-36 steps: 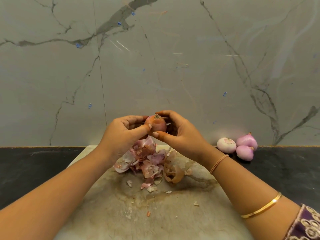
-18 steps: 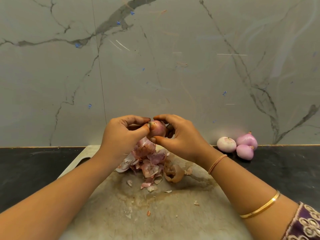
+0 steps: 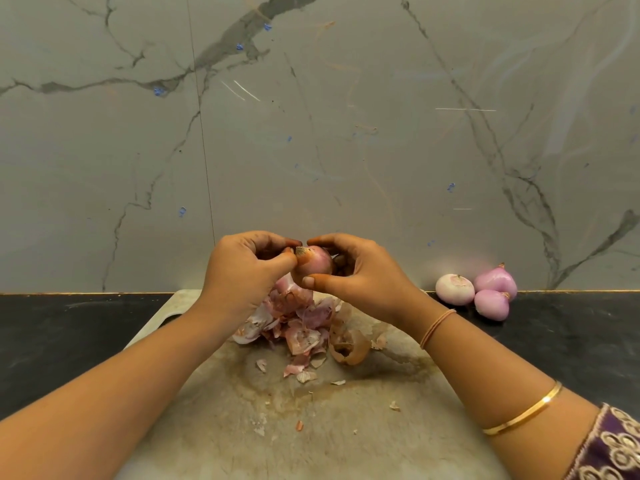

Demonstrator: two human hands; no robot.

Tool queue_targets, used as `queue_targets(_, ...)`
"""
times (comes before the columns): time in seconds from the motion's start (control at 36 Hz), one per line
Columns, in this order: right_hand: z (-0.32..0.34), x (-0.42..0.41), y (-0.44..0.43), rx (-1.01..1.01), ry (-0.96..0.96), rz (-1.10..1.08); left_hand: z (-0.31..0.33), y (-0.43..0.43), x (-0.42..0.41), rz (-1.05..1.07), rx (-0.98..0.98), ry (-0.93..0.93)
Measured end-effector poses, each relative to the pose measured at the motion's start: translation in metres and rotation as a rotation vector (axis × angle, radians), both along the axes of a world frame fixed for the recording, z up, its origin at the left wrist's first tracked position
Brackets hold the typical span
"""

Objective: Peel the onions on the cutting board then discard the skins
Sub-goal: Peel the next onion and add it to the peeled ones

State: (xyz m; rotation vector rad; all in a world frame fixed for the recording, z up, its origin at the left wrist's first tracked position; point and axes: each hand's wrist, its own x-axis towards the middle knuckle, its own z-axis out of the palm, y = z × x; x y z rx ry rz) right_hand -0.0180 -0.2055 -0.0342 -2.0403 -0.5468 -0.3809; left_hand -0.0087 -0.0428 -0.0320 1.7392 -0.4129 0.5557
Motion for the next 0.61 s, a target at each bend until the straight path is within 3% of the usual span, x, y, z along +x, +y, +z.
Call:
queue_targets(0.14, 0.0004, -0.0005, 0.0002, 0.076, 0.07, 0.051, 0.0006, 0.0005, -0.001, -0.003, -0.02, -0.011)
queue_targets(0.33, 0.0044, -0.001, -0.0035, 0.137, 0.133, 0.105, 0.0043, 0.0031, -0.0013, -0.1, -0.197, 0.083)
queue_targets(0.61, 0.0047, -0.003, -0.0036, 0.112, 0.139, 0.141, 0.0024, 0.003, -0.0007, -0.009, 0.032, -0.041)
